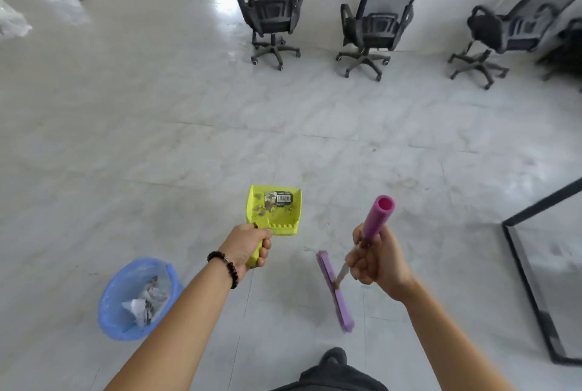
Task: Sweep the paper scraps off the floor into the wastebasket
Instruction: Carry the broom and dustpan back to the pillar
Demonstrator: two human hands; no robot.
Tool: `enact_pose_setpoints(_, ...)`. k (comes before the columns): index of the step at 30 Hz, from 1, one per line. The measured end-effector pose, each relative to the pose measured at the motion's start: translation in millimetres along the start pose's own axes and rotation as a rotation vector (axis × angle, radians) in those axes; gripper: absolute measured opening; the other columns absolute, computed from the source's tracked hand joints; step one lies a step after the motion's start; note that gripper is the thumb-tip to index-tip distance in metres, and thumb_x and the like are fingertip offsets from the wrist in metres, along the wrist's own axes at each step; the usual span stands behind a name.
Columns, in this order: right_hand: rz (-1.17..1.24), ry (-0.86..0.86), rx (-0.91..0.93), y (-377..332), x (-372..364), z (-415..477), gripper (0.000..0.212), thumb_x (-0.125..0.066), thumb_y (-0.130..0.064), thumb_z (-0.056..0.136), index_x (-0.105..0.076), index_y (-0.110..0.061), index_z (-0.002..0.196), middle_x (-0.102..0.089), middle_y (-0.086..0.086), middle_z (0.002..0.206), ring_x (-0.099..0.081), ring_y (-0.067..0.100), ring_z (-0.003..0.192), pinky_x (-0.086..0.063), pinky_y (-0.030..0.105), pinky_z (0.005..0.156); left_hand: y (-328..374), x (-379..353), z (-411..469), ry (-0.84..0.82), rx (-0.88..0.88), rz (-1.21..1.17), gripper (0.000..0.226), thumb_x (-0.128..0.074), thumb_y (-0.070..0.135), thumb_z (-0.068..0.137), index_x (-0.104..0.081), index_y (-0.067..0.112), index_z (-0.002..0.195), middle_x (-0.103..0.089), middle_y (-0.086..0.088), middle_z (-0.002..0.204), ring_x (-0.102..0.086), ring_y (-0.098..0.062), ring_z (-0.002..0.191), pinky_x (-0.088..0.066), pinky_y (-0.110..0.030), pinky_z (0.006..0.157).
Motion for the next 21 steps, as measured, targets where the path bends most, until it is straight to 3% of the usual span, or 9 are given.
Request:
enact_pose_setpoints(4,-0.006,-0.008,0.106,-55,51,20,0.023,-0.039,-0.023,0.076,-0.041,-0.013,0.097,-0.062,0.022,0.070,-0.059,0.029,0.048,-0.035,0.022,0.039,46,-76,45,-0.016,-0.037,0.148,0.008,-0.053,0.001,0.091,-0.049,0.007,0.094,-0.048,-0.004,0.059,-0.042,-0.010,0.037,-0.035,-0.017,0.035)
enact_pose_setpoints(6,-0.072,0.099,0.171,-84,81,32,0.016,-0.047,-0.017,0.085,-0.041,-0.015,0.099,-0.065,0.018,0.068,-0.059,0.028,0.048,-0.034,0.023,0.039,69,-115,68,-0.035,-0.052,0.232,0.010,-0.053,0.000,0.090,-0.048,0.008,0.088,-0.048,-0.005,0.059,-0.041,-0.011,0.037,-0.034,-0.017,0.035)
enact_pose_setpoints(8,-0.099,0.210,0.196,-111,110,46,0.016,-0.053,-0.027,0.098,-0.043,-0.015,0.100,-0.066,0.014,0.066,-0.058,0.025,0.047,-0.035,0.024,0.039,92,-151,89,-0.054,-0.085,0.326,0.011,-0.054,0.002,0.091,-0.049,0.009,0.085,-0.047,-0.006,0.061,-0.039,-0.012,0.038,-0.033,-0.018,0.035)
enact_pose_setpoints(10,-0.143,0.286,0.210,-136,136,66,0.025,-0.051,-0.043,0.099,-0.046,-0.018,0.101,-0.066,0.013,0.065,-0.059,0.024,0.046,-0.036,0.024,0.039,117,-181,116,-0.078,-0.132,0.415,0.006,-0.054,0.004,0.092,-0.053,0.009,0.088,-0.044,-0.006,0.062,-0.036,-0.012,0.040,-0.029,-0.018,0.036)
enact_pose_setpoints(13,-0.268,0.379,0.200,-166,174,107,0.032,-0.049,-0.049,0.098,-0.047,-0.017,0.102,-0.067,0.013,0.064,-0.062,0.027,0.047,-0.035,0.024,0.038,157,-219,167,-0.088,-0.206,0.509,0.005,-0.053,0.005,0.093,-0.057,0.006,0.091,-0.041,-0.007,0.065,-0.032,-0.014,0.046,-0.026,-0.020,0.041)
enact_pose_setpoints(16,-0.374,0.531,0.176,-201,217,156,0.033,-0.049,-0.050,0.097,-0.052,-0.018,0.100,-0.071,0.012,0.064,-0.065,0.029,0.048,-0.042,0.026,0.039,201,-265,232,-0.139,-0.270,0.553,0.011,-0.053,0.006,0.094,-0.058,0.007,0.103,-0.040,-0.007,0.066,-0.031,-0.016,0.046,-0.026,-0.020,0.041)
enact_pose_setpoints(19,-0.470,0.710,0.162,-246,262,200,0.034,-0.049,-0.049,0.097,-0.058,-0.016,0.096,-0.071,0.011,0.065,-0.064,0.021,0.046,-0.054,0.031,0.053,251,-318,298,-0.214,-0.305,0.603,0.029,-0.054,0.009,0.094,-0.055,0.010,0.123,-0.043,-0.006,0.062,-0.034,-0.018,0.045,-0.029,-0.020,0.039)
enact_pose_setpoints(21,-0.517,0.843,0.130,-283,289,219,0.036,-0.050,-0.050,0.095,-0.059,-0.017,0.090,-0.069,0.010,0.066,-0.065,0.022,0.052,-0.057,0.038,0.061,286,-352,336,-0.254,-0.301,0.653,0.039,-0.056,0.014,0.093,-0.053,0.001,0.130,-0.046,-0.004,0.059,-0.037,-0.019,0.044,-0.032,-0.020,0.038)
Point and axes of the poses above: each hand's wrist, its own z-axis towards the middle knuckle, its own x-axis out of the back of the hand, y = z × x, the point moved 5 cm from there along z, towards the middle knuckle
